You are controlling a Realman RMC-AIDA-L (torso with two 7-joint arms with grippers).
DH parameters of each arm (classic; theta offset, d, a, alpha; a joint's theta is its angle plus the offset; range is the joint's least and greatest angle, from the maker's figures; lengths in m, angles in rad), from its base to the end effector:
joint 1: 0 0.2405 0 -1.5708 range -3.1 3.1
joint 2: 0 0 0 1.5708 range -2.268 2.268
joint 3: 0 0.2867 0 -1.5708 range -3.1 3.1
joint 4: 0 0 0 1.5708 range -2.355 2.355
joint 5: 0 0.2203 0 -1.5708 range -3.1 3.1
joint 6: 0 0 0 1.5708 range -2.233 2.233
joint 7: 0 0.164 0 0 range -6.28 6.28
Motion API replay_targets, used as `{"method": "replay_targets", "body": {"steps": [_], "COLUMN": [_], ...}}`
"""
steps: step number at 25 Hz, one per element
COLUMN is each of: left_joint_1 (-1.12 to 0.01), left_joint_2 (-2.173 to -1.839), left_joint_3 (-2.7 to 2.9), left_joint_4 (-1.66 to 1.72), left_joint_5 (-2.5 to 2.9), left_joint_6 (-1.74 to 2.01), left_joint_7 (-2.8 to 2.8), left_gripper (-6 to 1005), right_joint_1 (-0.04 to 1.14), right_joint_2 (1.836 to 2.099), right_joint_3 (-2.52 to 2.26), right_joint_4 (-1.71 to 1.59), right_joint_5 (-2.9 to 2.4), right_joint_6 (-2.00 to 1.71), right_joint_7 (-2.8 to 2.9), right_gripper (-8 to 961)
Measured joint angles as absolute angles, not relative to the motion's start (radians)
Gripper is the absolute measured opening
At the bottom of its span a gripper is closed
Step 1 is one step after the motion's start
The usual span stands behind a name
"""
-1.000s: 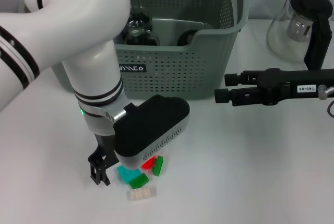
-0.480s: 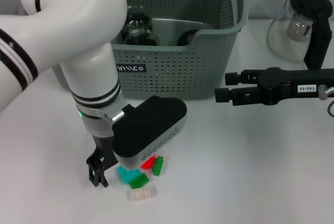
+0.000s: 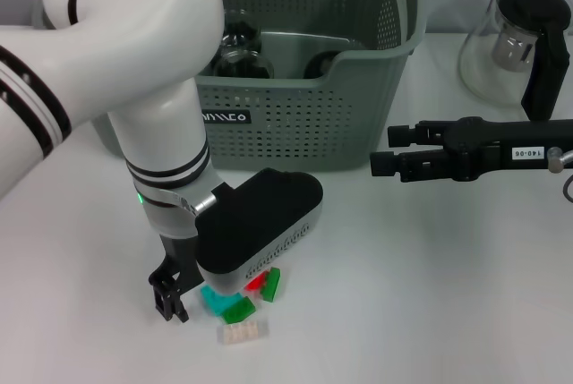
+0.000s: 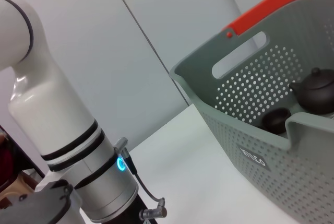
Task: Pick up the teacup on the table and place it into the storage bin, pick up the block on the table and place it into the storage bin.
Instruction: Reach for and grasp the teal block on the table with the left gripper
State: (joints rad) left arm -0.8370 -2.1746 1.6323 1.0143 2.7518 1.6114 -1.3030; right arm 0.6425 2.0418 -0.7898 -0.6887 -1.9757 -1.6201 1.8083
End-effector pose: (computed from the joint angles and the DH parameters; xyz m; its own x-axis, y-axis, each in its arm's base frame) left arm -0.1929 0.3593 -0.1157 0.5300 -0.7075 -0.4675 -0.4878 -0.7053 0.5144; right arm 0.2339 0.3829 -0.0245 0.6829 -0.5761 -0.4491 -0.6005 -0.7929 0.1040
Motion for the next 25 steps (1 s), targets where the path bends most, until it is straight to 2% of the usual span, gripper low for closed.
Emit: {"method": "replay_targets", "body": {"steps": [25], "left_joint_1": [-0.859], "left_joint_2": [-2.177], "left_joint_3": [1.662], "left_joint_4": [0.986], "left_joint_5": [2.715], "left_joint_6": [1.574], "left_joint_7": [-1.303], "left_gripper": [728], "right_joint_1": [0.635], "right_joint_2": [2.042], "right_joint_3": [-0.772], "right_joint_4": [-0.689], "right_joint_5": [-1.976], "right_joint_6": [-1.624], "right_joint_7": [1.799], "right_gripper": [942]}}
